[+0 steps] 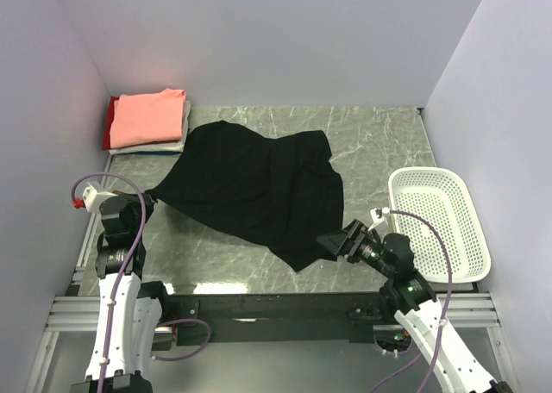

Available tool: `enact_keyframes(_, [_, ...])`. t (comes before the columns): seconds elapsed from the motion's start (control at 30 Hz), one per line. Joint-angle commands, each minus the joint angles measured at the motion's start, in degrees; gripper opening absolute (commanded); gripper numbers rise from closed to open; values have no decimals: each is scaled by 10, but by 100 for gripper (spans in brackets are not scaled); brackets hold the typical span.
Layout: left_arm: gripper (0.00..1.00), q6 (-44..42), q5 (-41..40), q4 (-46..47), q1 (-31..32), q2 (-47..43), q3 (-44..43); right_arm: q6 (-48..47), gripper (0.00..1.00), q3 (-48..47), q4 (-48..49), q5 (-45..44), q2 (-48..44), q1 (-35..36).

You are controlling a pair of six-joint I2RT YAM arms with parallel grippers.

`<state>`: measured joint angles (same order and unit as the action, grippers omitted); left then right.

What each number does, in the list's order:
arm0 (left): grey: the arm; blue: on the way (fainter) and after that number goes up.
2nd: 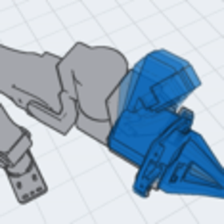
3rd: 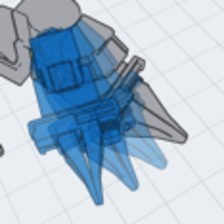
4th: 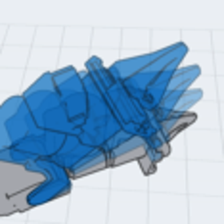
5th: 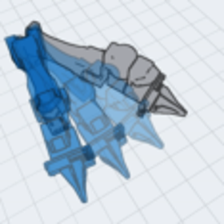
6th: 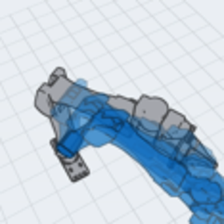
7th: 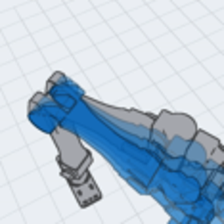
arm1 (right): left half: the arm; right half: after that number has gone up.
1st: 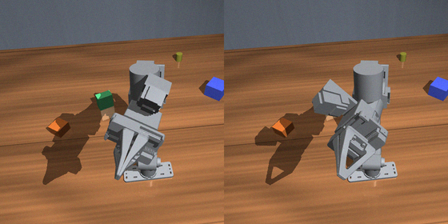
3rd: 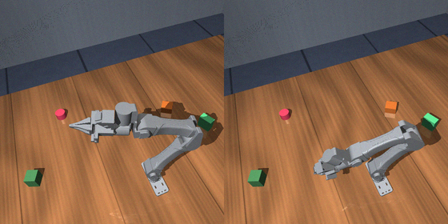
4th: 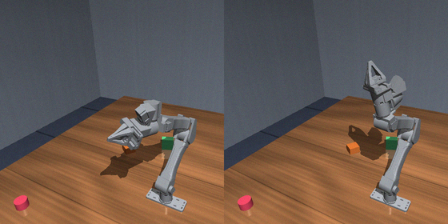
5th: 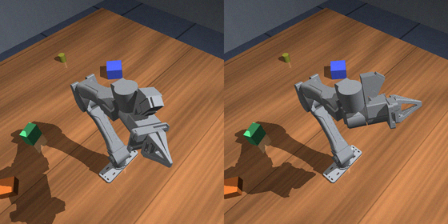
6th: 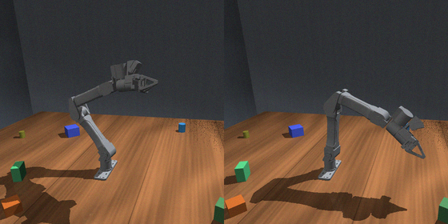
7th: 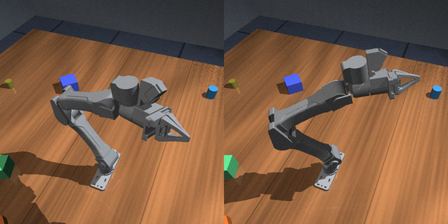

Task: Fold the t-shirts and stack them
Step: Flatten the tshirt out

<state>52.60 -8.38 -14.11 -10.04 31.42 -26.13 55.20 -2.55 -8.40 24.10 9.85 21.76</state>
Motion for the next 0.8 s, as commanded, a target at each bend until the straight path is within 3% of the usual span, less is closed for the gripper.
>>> enact_keyframes(0.0, [0, -11, 5, 24, -2, -9, -2, 15, 96, 47, -21, -4, -19, 8])
enact_keyframes(0.23, [0, -10, 9, 26, -2, -8, -3, 39, 96, 30, -30, -70, -8, 78])
enact_keyframes(0.4, [0, -10, 9, 24, -2, -11, -6, 73, 96, 14, -17, -134, 11, 170])
enact_keyframes(0.77, [0, -8, 14, 27, -2, -11, -6, 90, 96, -6, -64, -202, 27, 228])
